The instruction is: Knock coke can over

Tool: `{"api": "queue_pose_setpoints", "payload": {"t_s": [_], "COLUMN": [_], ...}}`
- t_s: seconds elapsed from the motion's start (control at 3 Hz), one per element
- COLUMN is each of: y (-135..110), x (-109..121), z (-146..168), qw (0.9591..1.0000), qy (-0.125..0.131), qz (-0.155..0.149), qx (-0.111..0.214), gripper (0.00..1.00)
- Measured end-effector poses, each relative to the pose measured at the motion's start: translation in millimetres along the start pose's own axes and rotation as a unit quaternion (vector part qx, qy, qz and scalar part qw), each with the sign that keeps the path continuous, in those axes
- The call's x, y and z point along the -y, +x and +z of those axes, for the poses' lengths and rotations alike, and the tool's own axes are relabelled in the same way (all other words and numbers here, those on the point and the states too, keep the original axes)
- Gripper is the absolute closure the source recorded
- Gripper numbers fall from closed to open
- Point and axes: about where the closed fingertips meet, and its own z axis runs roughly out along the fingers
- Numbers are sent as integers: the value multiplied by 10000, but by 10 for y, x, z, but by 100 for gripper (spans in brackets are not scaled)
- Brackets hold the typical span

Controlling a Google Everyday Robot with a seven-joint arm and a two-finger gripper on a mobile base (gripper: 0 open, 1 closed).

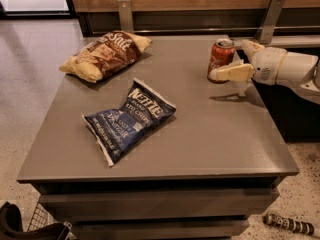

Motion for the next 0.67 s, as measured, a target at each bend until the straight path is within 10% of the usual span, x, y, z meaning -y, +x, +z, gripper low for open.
{"api": "queue_pose_setpoints", "payload": {"t_s": [0.33,0.67], "y": [84,173], "x": [68,85], "z": [99,166], "qw": [9997,9995], "qy": [-30,-64], "qz": [187,217], "qx": [140,236], "gripper": [3,26]}}
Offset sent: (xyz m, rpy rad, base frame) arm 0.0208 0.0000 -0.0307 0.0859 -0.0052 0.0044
